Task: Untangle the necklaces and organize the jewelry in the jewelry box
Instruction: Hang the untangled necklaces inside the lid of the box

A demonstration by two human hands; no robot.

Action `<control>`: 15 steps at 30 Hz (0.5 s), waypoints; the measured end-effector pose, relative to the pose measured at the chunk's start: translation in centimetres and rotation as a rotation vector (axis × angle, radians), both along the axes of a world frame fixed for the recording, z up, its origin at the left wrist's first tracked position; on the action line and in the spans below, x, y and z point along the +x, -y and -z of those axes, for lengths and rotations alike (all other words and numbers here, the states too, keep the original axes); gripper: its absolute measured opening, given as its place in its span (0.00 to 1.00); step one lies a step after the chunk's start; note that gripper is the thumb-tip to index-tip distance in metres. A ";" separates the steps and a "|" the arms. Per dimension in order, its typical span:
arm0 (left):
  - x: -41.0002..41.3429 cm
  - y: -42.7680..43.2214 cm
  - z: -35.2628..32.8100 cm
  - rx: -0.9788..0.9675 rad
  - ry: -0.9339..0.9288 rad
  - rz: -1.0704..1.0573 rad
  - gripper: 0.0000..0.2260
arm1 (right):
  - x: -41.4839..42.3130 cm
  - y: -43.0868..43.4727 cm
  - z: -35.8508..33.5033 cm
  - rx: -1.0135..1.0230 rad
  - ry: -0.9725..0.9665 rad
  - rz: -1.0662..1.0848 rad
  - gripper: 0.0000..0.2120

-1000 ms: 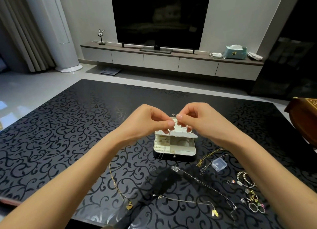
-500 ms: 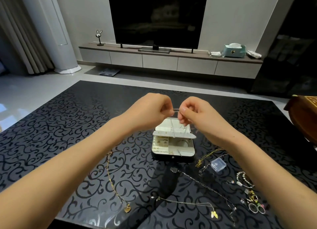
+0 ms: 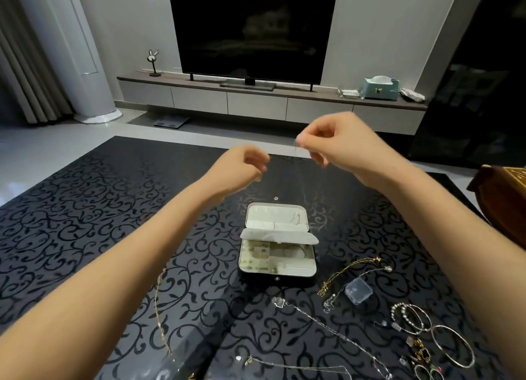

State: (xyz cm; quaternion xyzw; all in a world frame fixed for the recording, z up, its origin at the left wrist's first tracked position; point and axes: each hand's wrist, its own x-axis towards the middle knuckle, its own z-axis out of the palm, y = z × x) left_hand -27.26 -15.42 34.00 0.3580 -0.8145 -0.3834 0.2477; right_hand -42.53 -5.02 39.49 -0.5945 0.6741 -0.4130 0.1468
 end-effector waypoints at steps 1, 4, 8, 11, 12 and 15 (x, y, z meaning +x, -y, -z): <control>-0.5 0.6 1.1 -0.007 0.023 -0.031 0.14 | -0.5 0.4 -0.3 -0.009 0.017 0.009 0.08; -2.5 2.5 4.9 -0.061 0.136 -0.088 0.13 | -1.9 2.0 -0.5 -0.044 0.036 0.037 0.08; -5.4 4.1 9.6 -0.081 0.356 -0.068 0.15 | -3.9 3.9 0.6 -0.058 0.047 0.074 0.08; -7.0 4.9 12.6 -0.132 0.574 -0.026 0.17 | -5.1 5.3 2.3 -0.037 0.094 0.097 0.08; -7.3 5.3 13.5 -0.147 0.627 -0.012 0.16 | -5.4 5.7 2.9 -0.024 0.113 0.101 0.08; -7.5 5.8 15.5 -0.192 0.684 0.012 0.07 | -5.7 6.8 4.2 0.000 0.140 0.095 0.09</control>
